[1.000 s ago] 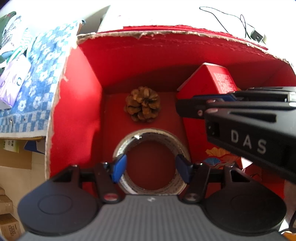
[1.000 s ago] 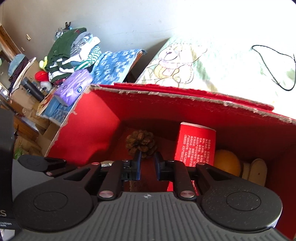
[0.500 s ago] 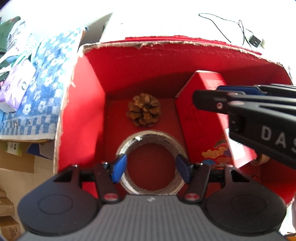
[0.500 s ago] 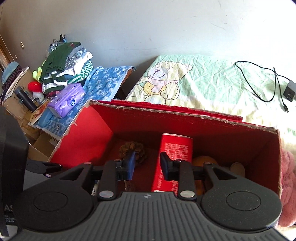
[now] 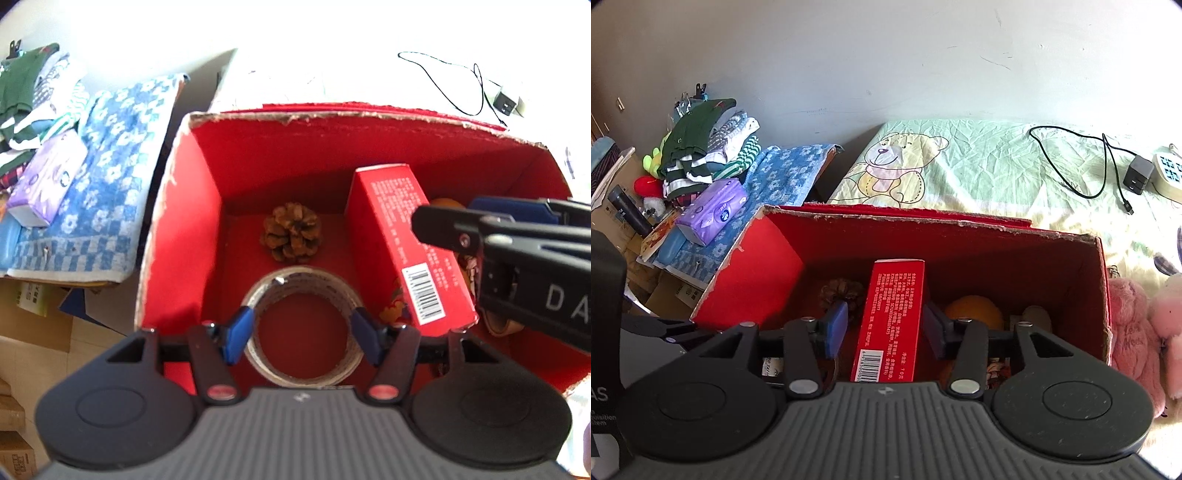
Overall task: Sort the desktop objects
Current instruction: 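Raise both open grippers up out of the red box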
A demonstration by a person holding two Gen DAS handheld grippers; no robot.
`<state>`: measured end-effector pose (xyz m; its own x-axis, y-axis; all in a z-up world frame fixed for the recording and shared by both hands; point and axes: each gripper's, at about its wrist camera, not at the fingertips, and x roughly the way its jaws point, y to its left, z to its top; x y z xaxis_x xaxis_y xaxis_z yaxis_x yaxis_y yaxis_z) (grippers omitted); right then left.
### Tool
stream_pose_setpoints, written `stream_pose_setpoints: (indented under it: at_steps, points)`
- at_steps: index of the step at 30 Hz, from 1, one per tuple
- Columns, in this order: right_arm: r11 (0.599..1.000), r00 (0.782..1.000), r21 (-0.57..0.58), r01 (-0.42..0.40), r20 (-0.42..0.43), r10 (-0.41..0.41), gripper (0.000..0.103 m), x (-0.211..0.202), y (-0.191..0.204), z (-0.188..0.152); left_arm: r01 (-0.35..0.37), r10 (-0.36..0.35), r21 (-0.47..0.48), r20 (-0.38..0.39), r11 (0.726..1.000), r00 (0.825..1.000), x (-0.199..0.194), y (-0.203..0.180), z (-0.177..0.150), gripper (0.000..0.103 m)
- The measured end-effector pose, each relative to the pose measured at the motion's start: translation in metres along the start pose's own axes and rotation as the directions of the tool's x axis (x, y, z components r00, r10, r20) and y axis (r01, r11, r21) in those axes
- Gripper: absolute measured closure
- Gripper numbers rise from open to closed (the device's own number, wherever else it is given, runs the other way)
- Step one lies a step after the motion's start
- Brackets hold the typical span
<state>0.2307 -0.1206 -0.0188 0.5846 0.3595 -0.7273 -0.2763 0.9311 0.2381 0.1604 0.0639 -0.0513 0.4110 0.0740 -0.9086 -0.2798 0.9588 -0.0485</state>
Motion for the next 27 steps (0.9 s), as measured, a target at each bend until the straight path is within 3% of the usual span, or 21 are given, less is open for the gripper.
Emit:
stream_pose_setpoints:
  at_steps: [5, 10, 12, 16, 27]
  points:
    - [0.999, 1.0, 0.04, 0.004, 0.014, -0.004, 0.054, -0.012, -0.002, -0.007, -0.013, 0.013, -0.009, 0.025, 1.0, 1.0, -0.011, 0.0, -0.002, 0.037]
    - [0.997, 0.999, 0.073, 0.024, 0.039, -0.027, 0.054, -0.026, -0.004, -0.011, 0.025, -0.024, -0.02, 0.049, 0.999, 0.999, -0.02, 0.003, -0.006, 0.036]
    - [0.997, 0.998, 0.072, 0.031, 0.053, -0.035, 0.054, -0.031, -0.003, -0.013, 0.026, -0.025, -0.017, 0.078, 1.0, 0.997, -0.024, 0.002, -0.008, 0.031]
    - [0.996, 0.997, 0.086, 0.028, 0.065, -0.034, 0.054, -0.039, -0.002, -0.019, 0.021, -0.018, -0.018, 0.141, 1.0, 0.99, -0.032, 0.0, -0.012, 0.001]
    - [0.985, 0.984, 0.147, 0.087, 0.142, -0.108, 0.054, -0.069, -0.008, -0.037, -0.008, 0.011, -0.017, 0.15, 1.0, 0.989, -0.037, -0.007, -0.015, 0.003]
